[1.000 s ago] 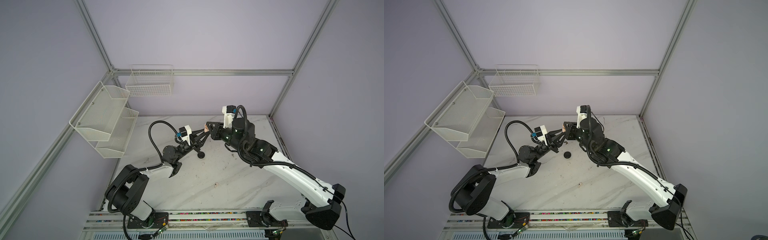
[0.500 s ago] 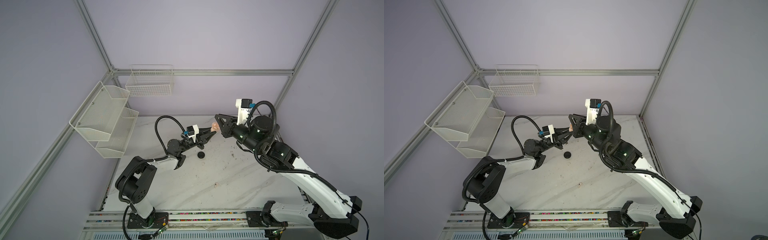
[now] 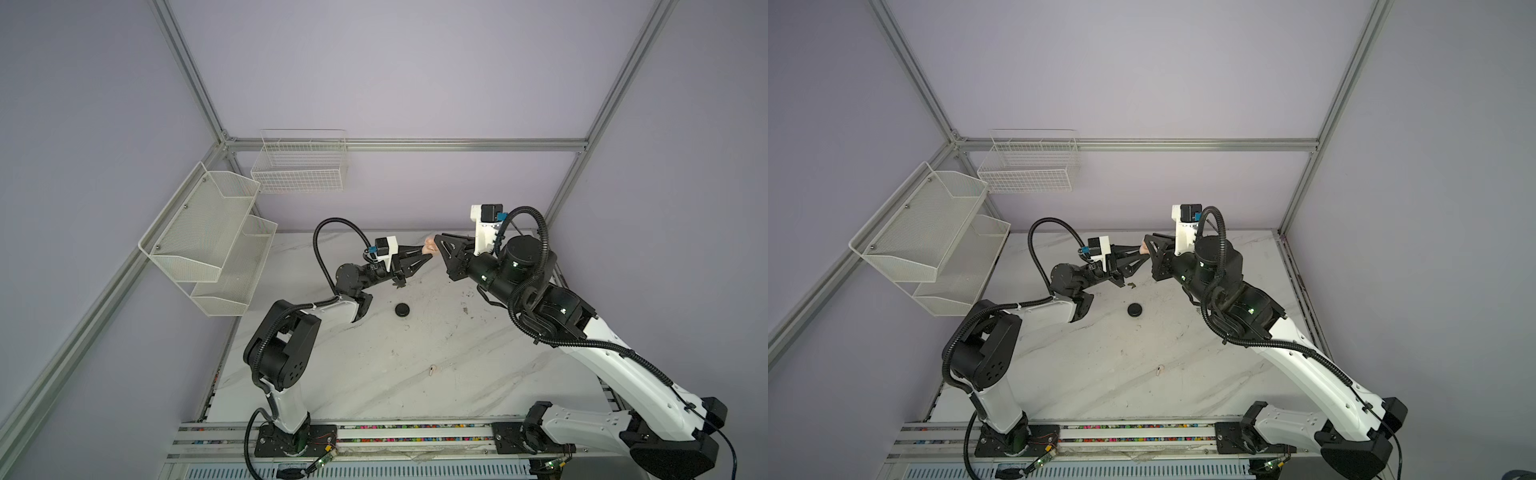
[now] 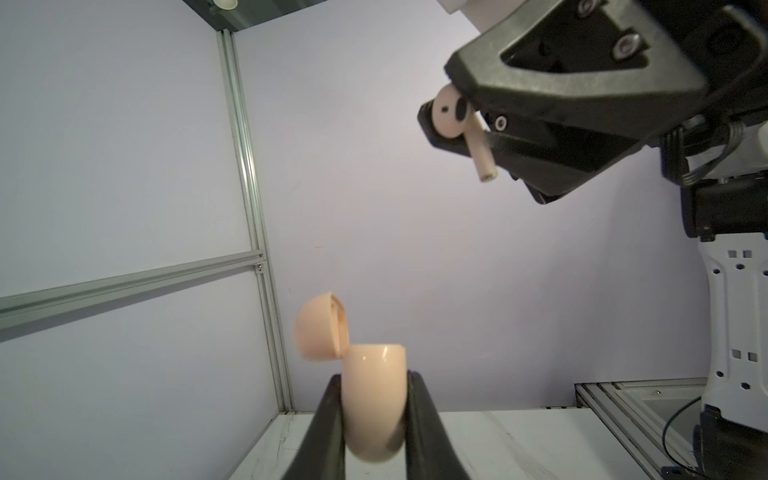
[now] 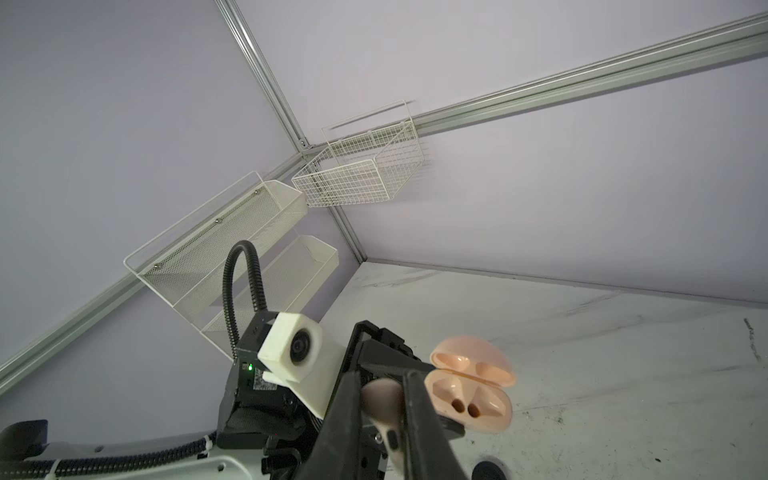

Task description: Insert the wireless bluetooth earbuds into the charging case

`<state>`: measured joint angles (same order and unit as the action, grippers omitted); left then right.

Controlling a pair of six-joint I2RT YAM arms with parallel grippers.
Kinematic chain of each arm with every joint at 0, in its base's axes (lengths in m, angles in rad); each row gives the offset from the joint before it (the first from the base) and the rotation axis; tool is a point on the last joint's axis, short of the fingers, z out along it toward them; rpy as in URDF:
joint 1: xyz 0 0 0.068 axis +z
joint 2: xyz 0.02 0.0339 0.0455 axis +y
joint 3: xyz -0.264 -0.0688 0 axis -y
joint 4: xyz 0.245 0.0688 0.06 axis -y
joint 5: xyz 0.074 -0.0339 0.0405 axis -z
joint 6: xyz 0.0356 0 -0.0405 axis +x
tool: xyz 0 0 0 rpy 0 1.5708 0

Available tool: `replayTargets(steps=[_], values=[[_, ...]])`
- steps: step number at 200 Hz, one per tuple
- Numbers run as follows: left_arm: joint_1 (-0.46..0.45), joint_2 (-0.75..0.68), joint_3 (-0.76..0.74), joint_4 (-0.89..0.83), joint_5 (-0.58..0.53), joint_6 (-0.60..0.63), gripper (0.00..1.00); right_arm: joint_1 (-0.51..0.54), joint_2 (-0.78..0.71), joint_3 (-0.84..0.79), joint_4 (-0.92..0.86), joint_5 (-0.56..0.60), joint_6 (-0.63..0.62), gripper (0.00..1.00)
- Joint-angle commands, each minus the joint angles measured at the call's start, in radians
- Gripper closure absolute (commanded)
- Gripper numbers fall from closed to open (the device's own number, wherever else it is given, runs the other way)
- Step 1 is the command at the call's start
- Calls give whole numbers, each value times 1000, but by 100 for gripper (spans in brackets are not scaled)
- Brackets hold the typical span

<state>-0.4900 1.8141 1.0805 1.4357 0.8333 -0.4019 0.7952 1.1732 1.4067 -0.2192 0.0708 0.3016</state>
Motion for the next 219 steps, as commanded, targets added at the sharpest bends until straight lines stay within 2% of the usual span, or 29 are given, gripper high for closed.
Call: replayTargets(steps=[1,25,66,118,165,219], values=[[9,2,115,67,132,-14,100,-20,0,-10,29,-81,-60,89],[5,-4,115,66,157,55,100,-38,-22,-40,70,-115,-65,89],[-5,17,150,67,89,38,100,-69,-15,-52,104,-129,-55,89],[-25,-4,111,66,11,21,100,-117,2,-82,154,-198,0,90],[-40,-15,84,67,-75,18,100,-122,9,-102,182,-196,46,91],[-57,-15,78,66,-101,27,100,-123,12,-108,179,-107,88,91]])
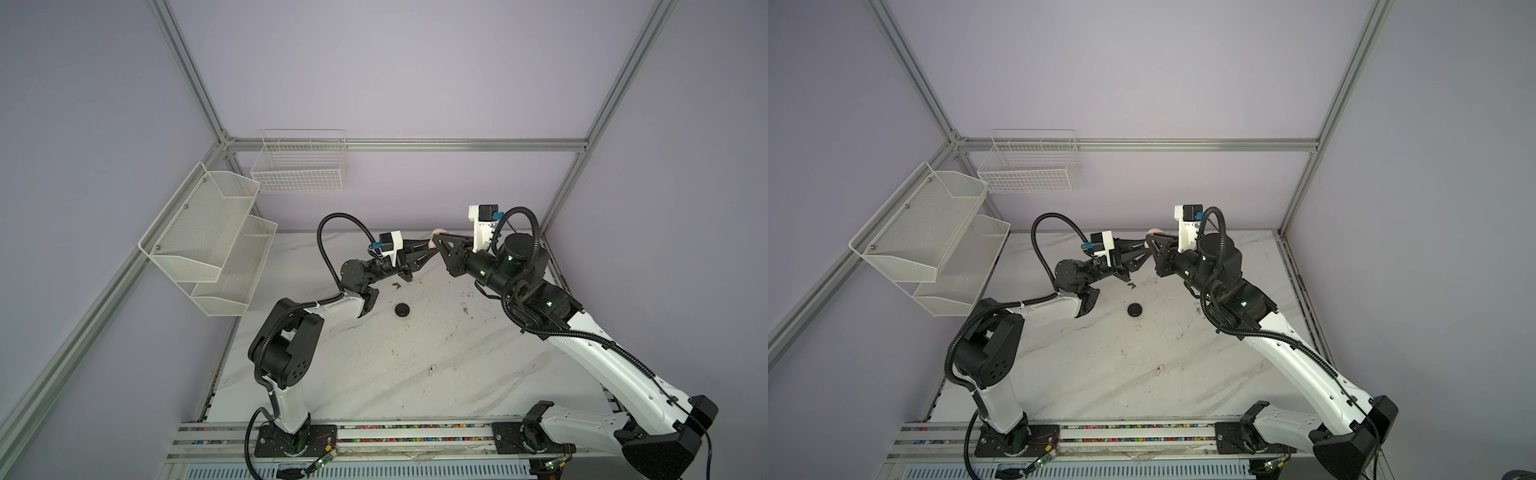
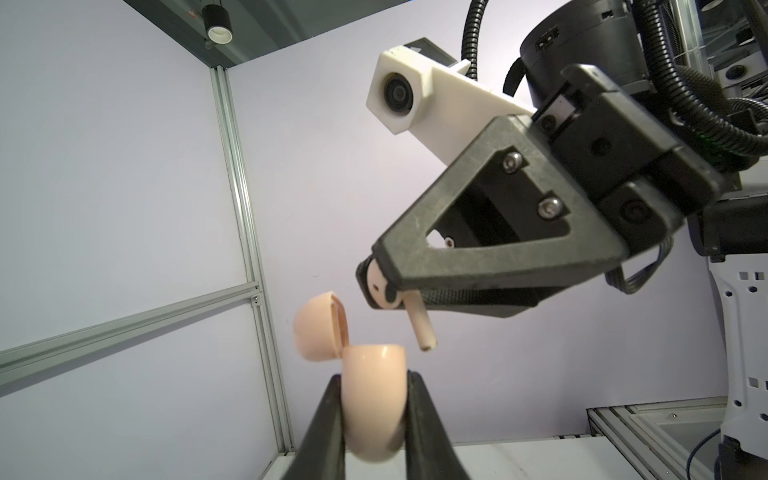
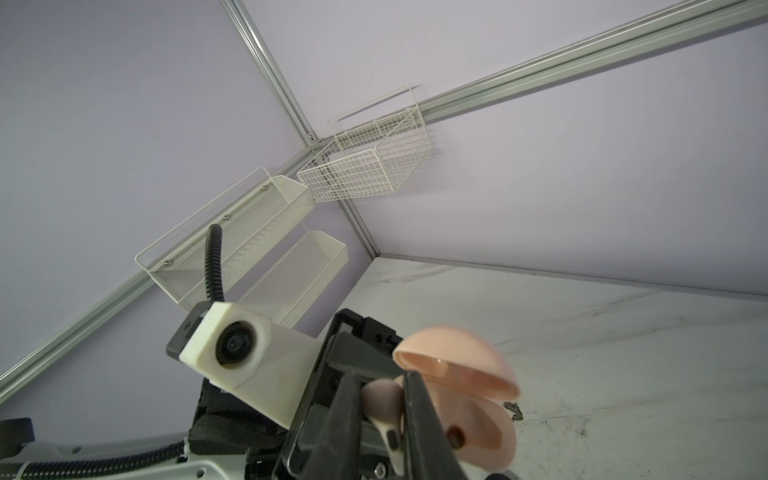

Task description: Insert the wireless bluetooth earbuds into the charging case

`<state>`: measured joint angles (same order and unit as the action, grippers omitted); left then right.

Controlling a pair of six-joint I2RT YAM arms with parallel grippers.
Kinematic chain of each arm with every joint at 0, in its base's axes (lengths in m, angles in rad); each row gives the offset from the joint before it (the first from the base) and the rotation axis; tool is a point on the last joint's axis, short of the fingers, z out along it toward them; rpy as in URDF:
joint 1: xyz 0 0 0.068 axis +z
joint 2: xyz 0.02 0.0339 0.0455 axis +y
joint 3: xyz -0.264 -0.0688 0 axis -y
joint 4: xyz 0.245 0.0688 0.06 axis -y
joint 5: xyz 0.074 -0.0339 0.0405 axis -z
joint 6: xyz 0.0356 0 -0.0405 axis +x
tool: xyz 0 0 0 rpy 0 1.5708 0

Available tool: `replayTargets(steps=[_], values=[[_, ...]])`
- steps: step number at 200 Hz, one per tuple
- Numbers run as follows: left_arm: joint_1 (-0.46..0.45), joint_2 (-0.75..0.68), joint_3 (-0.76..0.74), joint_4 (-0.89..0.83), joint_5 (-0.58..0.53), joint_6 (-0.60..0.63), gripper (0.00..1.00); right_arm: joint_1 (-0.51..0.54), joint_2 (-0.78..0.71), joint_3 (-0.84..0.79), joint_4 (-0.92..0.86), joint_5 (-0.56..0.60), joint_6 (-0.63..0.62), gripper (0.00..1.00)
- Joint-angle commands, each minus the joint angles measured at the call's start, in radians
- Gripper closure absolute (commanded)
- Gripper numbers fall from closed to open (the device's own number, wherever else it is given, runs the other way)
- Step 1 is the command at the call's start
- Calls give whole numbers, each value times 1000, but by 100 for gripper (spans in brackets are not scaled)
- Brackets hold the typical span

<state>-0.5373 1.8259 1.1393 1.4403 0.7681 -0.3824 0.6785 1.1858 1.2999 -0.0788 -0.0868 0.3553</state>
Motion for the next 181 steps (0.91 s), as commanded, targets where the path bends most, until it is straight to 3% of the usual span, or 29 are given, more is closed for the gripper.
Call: replayTargets(steps=[1,83,181], values=[[-10,-27,19,62,-36,8,100,-7,-1,-2,38,52,36,91],[-25,-40,-12,62,-77,36,100,-7,-2,-8,66,135,105,91],[-33,-73,-51,62,-97,43,100,-7,35,-18,110,126,114,92]])
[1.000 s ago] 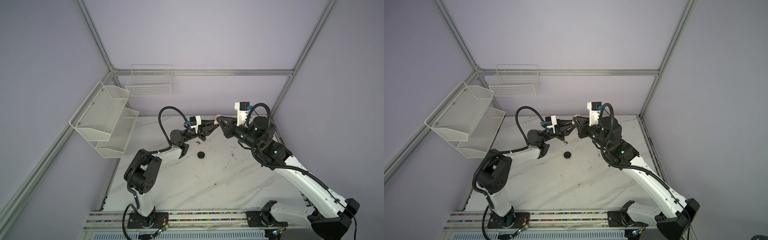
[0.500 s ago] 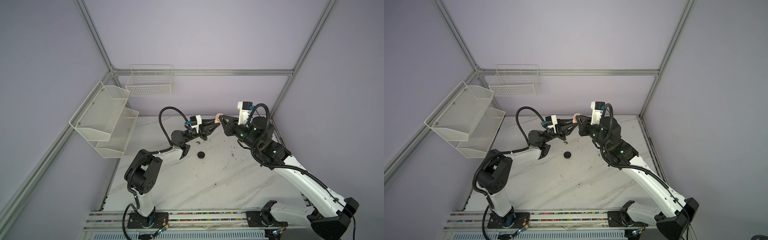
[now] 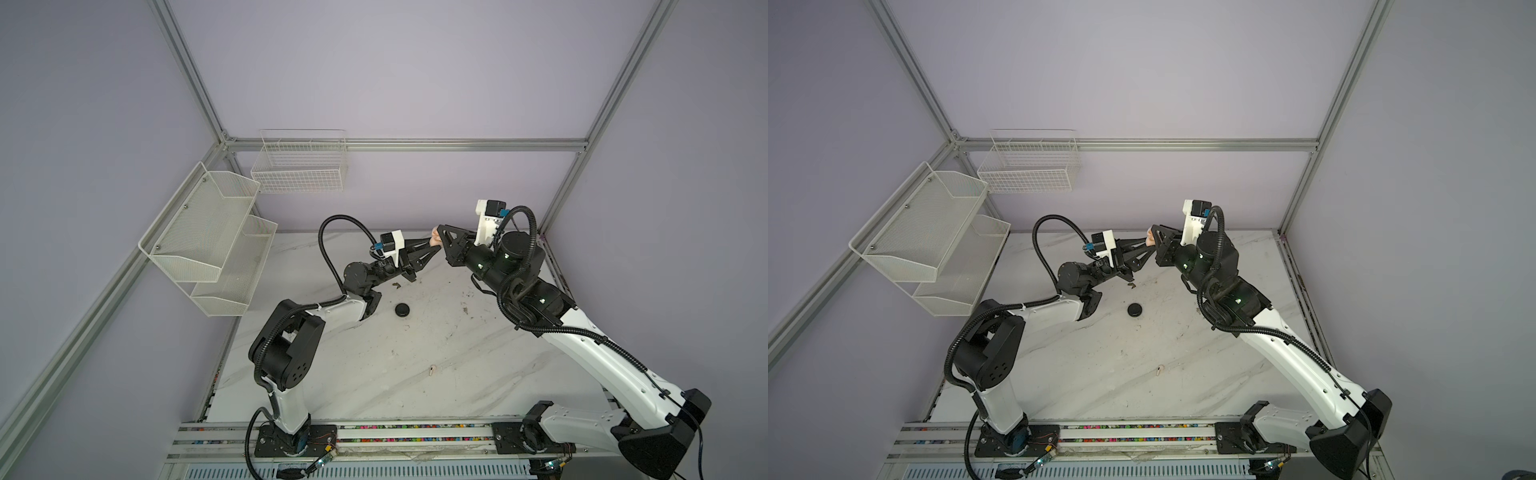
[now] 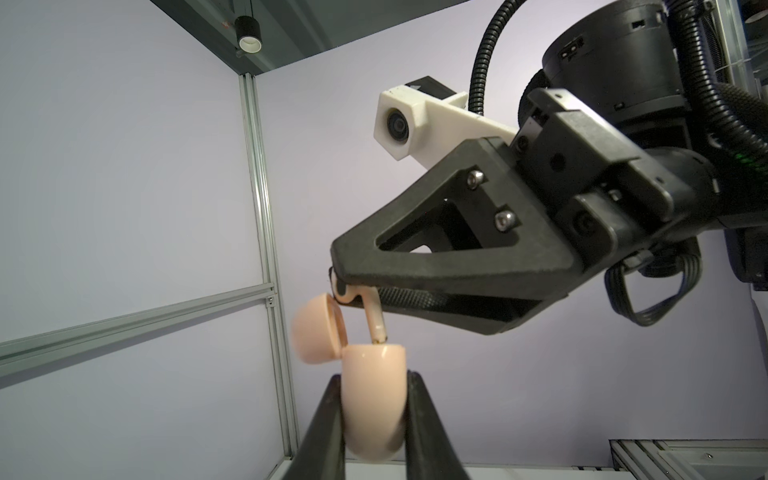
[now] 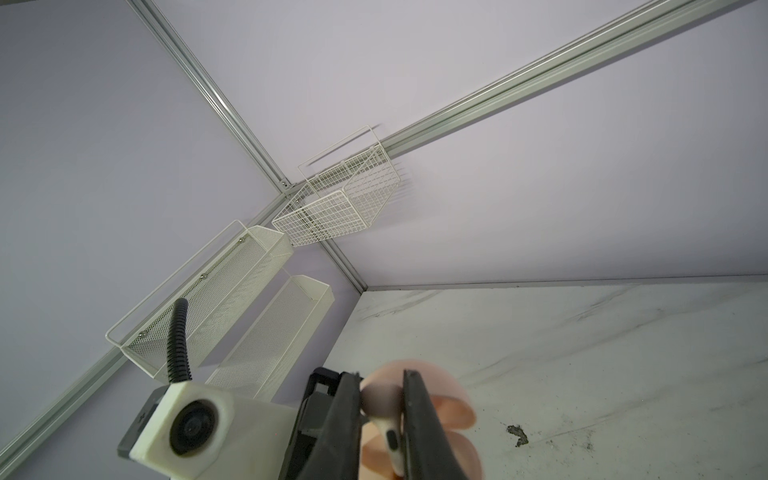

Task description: Insert the wireless bluetooth earbuds into the charging case

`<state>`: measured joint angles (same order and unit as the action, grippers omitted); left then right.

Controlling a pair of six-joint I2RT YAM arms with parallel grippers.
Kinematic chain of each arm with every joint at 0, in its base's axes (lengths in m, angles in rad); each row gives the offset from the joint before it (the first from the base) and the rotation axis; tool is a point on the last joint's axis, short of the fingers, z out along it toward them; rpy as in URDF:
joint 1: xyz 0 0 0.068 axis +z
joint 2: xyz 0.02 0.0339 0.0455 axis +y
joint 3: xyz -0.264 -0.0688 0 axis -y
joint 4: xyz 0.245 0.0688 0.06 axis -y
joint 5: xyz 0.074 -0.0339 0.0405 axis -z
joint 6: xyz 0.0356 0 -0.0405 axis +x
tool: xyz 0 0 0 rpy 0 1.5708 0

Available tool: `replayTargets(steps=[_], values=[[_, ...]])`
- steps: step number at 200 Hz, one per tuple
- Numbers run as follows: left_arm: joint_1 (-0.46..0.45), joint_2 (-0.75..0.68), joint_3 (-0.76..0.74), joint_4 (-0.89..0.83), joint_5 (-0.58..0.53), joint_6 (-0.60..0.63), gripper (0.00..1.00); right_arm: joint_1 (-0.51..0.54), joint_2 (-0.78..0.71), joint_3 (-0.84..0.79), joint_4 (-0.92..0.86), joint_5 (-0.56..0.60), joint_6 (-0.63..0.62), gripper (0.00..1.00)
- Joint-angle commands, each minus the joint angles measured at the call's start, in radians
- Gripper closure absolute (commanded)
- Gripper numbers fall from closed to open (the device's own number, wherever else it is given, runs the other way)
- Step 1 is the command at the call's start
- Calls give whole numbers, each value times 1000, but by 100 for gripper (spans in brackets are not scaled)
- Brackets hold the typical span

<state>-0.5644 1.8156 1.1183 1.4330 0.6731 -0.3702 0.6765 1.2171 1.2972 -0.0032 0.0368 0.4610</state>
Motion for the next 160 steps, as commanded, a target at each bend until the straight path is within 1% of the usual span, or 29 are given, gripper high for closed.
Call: replayTargets(steps=[1,52,107,160], values=[[-6,-62,-30,70,-2,31,100,-6,3,-16,34,2,8,92],[-9,-64,-27,69,-33,16,100,-5,-12,-48,52,8,16,92],[-28,-65,-23,70,-75,17,100,-5,16,-52,72,5,34,92],[-43,-73,-41,70,-141,8,100,-5,19,-56,83,13,46,93]])
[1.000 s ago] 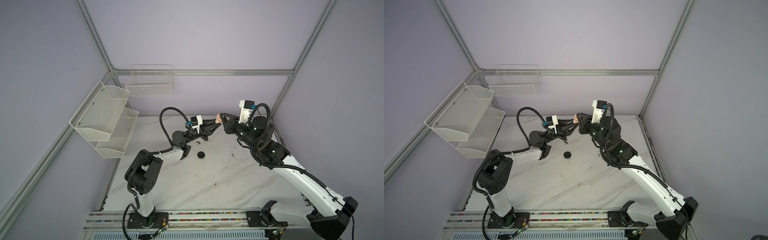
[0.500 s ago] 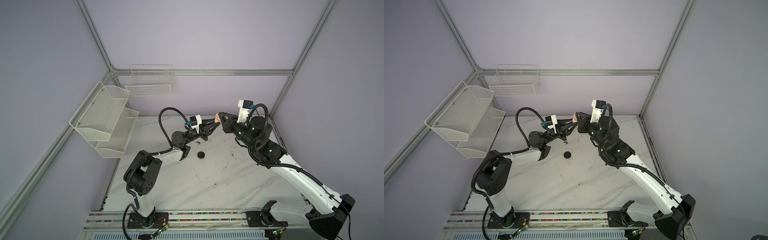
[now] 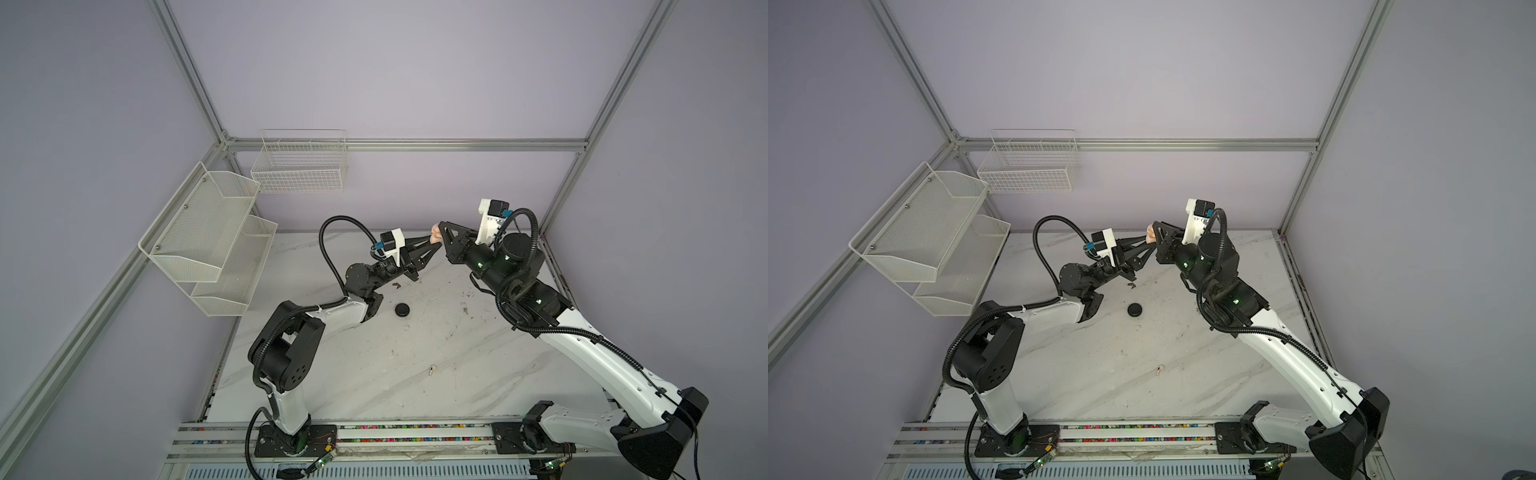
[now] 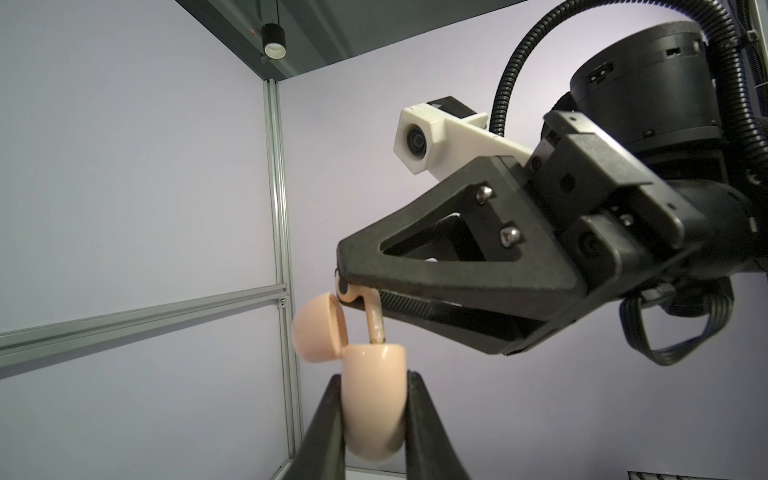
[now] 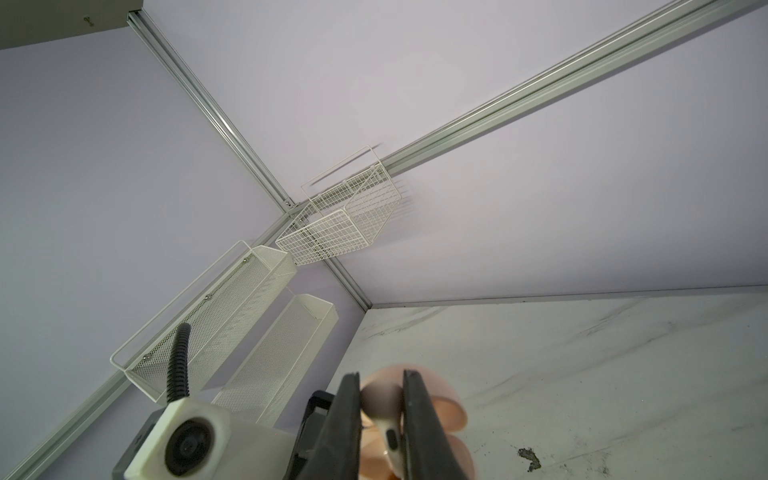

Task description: Insert the wireless bluetooth earbuds into the charging case

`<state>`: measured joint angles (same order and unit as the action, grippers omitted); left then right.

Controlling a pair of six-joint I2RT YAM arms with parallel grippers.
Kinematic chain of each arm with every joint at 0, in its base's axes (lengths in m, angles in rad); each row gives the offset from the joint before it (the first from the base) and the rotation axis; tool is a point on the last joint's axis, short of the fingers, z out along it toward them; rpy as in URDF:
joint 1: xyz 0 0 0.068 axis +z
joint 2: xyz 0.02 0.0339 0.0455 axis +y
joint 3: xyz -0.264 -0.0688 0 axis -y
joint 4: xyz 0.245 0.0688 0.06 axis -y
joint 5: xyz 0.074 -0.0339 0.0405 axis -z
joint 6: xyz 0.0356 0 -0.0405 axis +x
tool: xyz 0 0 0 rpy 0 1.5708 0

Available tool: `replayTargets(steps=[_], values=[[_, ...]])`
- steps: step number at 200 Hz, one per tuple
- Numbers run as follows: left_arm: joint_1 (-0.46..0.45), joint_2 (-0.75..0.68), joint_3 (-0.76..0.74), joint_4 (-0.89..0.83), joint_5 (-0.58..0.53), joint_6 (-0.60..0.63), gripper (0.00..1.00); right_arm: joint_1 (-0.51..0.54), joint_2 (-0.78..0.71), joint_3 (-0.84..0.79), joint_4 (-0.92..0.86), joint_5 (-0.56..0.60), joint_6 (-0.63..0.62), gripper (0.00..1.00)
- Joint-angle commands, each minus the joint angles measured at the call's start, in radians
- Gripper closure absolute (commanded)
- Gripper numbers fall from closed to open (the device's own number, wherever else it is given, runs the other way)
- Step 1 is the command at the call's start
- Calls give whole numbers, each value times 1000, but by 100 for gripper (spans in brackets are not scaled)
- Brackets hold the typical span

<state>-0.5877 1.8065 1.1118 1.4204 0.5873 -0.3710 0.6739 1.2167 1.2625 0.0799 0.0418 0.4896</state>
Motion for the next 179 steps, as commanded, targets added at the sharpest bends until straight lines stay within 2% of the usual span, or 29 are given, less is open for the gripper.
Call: replayTargets(steps=[1,35,179], values=[[-20,-65,-35,82,-57,9,100,-2,19,-22,0,8,18,93],[-29,-65,-47,82,-114,-4,100,-2,34,0,4,32,-2,94],[-33,-65,-83,81,-190,-3,100,1,50,62,-63,41,-102,95]])
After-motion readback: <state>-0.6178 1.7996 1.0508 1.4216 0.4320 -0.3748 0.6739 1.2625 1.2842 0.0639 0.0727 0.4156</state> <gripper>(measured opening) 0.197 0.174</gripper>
